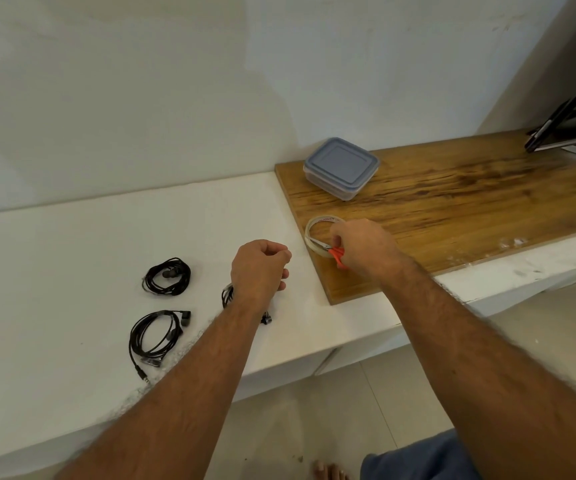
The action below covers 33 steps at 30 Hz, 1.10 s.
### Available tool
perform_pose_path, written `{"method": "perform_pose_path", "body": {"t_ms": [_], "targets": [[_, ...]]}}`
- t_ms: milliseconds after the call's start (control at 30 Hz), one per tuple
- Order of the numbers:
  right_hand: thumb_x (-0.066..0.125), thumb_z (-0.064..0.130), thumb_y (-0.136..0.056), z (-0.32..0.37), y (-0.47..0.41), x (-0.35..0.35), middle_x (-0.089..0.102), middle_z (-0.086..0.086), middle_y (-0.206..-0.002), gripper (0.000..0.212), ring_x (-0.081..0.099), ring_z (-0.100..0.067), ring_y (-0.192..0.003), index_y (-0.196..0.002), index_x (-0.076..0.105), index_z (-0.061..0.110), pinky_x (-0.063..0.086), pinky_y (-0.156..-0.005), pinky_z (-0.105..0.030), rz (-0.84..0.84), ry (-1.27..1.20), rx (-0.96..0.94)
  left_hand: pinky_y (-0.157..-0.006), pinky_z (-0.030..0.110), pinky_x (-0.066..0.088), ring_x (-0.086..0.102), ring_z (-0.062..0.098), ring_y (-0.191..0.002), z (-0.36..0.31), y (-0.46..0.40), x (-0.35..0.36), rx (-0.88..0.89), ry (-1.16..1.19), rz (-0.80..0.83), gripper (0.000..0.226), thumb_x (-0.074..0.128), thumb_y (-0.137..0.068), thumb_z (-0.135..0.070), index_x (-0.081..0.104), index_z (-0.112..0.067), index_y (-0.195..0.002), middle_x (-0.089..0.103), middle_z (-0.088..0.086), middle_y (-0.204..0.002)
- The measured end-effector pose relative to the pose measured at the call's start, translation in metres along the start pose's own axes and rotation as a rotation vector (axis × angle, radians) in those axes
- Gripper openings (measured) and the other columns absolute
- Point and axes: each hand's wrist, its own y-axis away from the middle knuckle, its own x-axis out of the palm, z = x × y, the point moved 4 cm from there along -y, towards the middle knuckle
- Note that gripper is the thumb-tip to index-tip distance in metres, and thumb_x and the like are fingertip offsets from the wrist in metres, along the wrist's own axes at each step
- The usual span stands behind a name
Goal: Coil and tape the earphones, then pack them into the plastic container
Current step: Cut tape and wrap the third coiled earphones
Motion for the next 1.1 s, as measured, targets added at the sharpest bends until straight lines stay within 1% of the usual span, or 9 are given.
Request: {"method": "perform_pose_path", "body": {"t_ms": [267,400,500,667,833,900,967,1033,1100], "targets": [[0.07,0.024,-0.086,0.004,-0.001,0.002,0.062,-0.001,-0.083,0.013,0.061,-0.018,-0.081,-0.098,0.071,0.017,0.057,-0.078,-0.034,0.062,0.148,-0.026,-0.05,0.02,0.048,0.062,0.008,-0.059,-0.003,0.0,0.006,0.026,0.034,0.046,0.008,0.066,-0.088,-0.014,0.069,-0.016,-0.095,0.069,0.001,-0.082],[0.061,0.022,-0.095,0.011,-0.002,0.008,0.049,-0.002,-0.075,0.018,0.056,-0.02,-0.079,-0.108,0.067,0.012,0.053,-0.077,-0.032,0.126,0.282,-0.033,-0.047,0.019,0.048,0.06,0.008,-0.058,-0.012,0.002,0.02,0.104,0.004,0.154,0.031,0.064,-0.09,-0.012,0.064,-0.022,-0.118,0.065,-0.001,-0.075],[0.056,0.02,-0.098,0.014,-0.002,0.008,0.049,-0.004,-0.081,0.021,0.054,-0.02,-0.081,-0.114,0.064,0.01,0.052,-0.08,-0.033,0.189,0.331,-0.04,-0.047,0.02,0.049,0.059,0.008,-0.058,-0.015,0.001,0.028,0.11,-0.014,0.211,0.04,0.063,-0.088,-0.009,0.062,-0.02,-0.127,0.063,-0.001,-0.071],[0.058,0.023,-0.096,0.013,-0.002,0.005,0.054,-0.003,-0.089,0.021,0.057,-0.02,-0.086,-0.114,0.064,0.012,0.053,-0.081,-0.033,0.211,0.335,-0.064,-0.049,0.021,0.05,0.06,0.009,-0.059,-0.015,0.001,0.019,0.107,0.0,0.189,0.031,0.068,-0.088,-0.014,0.065,-0.019,-0.118,0.065,-0.001,-0.073],[0.056,0.026,-0.095,0.005,0.001,-0.001,0.059,-0.002,-0.08,0.017,0.06,-0.018,-0.078,-0.096,0.069,0.015,0.053,-0.068,-0.031,0.131,0.223,-0.013,-0.049,0.021,0.046,0.061,0.009,-0.061,-0.017,0.007,0.002,0.13,-0.033,0.204,0.026,0.067,-0.089,-0.015,0.067,-0.017,-0.115,0.065,-0.003,-0.073],[0.053,0.022,-0.095,0.001,0.004,-0.009,0.061,-0.003,-0.077,0.021,0.061,-0.02,-0.075,-0.081,0.068,0.015,0.052,-0.064,-0.031,0.037,0.091,0.0,-0.048,0.022,0.045,0.061,0.008,-0.061,-0.02,0.01,-0.008,0.149,-0.038,0.205,0.026,0.067,-0.089,-0.016,0.068,-0.018,-0.114,0.065,-0.004,-0.074],[0.051,0.02,-0.095,0.003,0.011,-0.013,0.062,-0.004,-0.072,0.026,0.06,-0.021,-0.071,-0.076,0.066,0.01,0.049,-0.059,-0.029,-0.027,-0.296,0.008,-0.049,0.02,0.044,0.061,0.006,-0.059,-0.025,0.015,-0.018,0.171,-0.038,0.207,0.025,0.067,-0.088,-0.017,0.068,-0.02,-0.113,0.066,-0.002,-0.077],[0.052,0.028,-0.098,0.018,0.022,-0.014,0.066,-0.006,-0.082,0.028,0.065,-0.019,-0.076,-0.089,0.068,0.006,0.053,-0.061,-0.029,0.058,-0.789,0.019,-0.05,0.018,0.042,0.061,0.005,-0.059,-0.029,0.02,-0.03,0.196,-0.033,0.222,0.024,0.068,-0.088,-0.017,0.069,-0.021,-0.112,0.068,0.001,-0.081],[0.055,0.043,-0.097,0.041,0.032,-0.01,0.071,-0.004,-0.098,0.035,0.071,-0.019,-0.089,-0.106,0.066,0.01,0.057,-0.071,-0.032,0.25,-1.093,0.015,-0.051,0.015,0.041,0.06,0.004,-0.057,-0.032,0.026,-0.045,0.222,-0.022,0.232,0.023,0.069,-0.088,-0.018,0.07,-0.023,-0.11,0.071,0.004,-0.087]]}}
